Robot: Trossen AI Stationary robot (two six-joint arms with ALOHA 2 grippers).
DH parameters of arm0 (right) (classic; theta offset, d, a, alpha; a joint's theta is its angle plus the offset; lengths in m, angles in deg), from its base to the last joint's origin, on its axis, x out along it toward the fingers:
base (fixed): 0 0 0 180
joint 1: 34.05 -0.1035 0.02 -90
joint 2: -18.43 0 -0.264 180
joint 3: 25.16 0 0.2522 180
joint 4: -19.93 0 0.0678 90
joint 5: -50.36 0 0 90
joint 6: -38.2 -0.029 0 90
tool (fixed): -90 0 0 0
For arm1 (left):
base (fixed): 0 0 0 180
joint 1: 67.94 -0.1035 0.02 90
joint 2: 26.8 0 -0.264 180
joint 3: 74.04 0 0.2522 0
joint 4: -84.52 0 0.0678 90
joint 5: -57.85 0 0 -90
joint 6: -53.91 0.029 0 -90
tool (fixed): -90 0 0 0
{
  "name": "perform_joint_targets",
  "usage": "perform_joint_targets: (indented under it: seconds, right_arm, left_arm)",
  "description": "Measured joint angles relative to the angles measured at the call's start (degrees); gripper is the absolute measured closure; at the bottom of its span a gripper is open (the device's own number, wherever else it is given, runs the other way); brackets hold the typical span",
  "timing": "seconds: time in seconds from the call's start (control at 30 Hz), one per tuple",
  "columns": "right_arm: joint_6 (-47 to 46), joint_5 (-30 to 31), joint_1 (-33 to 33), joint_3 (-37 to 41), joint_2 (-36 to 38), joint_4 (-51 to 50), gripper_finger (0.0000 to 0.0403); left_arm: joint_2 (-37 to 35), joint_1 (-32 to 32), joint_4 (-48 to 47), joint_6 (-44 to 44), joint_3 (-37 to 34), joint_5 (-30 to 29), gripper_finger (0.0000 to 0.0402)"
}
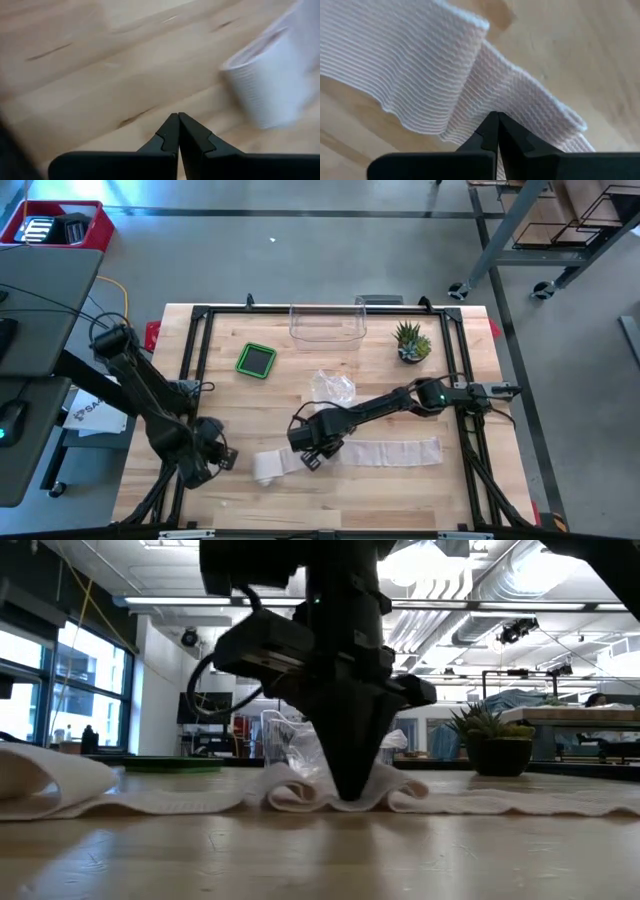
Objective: Roll bandage
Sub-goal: Roll the bandage
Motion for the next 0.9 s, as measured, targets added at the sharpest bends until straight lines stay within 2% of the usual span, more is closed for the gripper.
perform_joint_targets:
  seconds: [0.1, 0.2, 0.3, 0.47, 0.57, 0.7, 0.9]
  right_arm:
    - [-0.3, 1.7, 0.5, 0.0, 1.3, 0.4, 0.0403]
    - [0.0, 2.1, 1.6, -0.1, 1.9, 1.1, 0.0403]
    - [-0.1, 2.7, 2.7, -0.1, 1.9, 1.8, 0.0403]
    - [0.1, 2.4, 3.2, -0.1, 1.9, 2.1, 0.0403]
    - [0.6, 1.8, 3.1, -0.2, 2.0, 2.2, 0.0403]
    - [1.1, 0.2, 2.3, -0.2, 2.0, 3.4, 0.0403]
    - [-1.7, -3.4, 0.0, -0.2, 1.9, 12.2, 0.0403]
  left_arm:
    - [-0.5, -0.3, 5.0, 0.4, 0.0, -6.3, 0.0401]
    - [1.0, -2.5, 15.9, 5.3, 0.0, -10.2, 0.0401]
    - [5.3, -6.1, 23.6, 12.7, 0.7, -8.4, 0.0401]
    - [12.7, -10.8, 23.9, 18.6, 5.8, -4.2, 0.0401]
    - [15.2, -11.9, 23.9, 21.2, 8.9, -3.8, 0.0402]
    - [17.2, -12.2, 25.1, 21.4, 10.3, -3.4, 0.0401]
    - [20.8, -12.2, 28.9, 20.2, 10.3, -2.5, 0.0401]
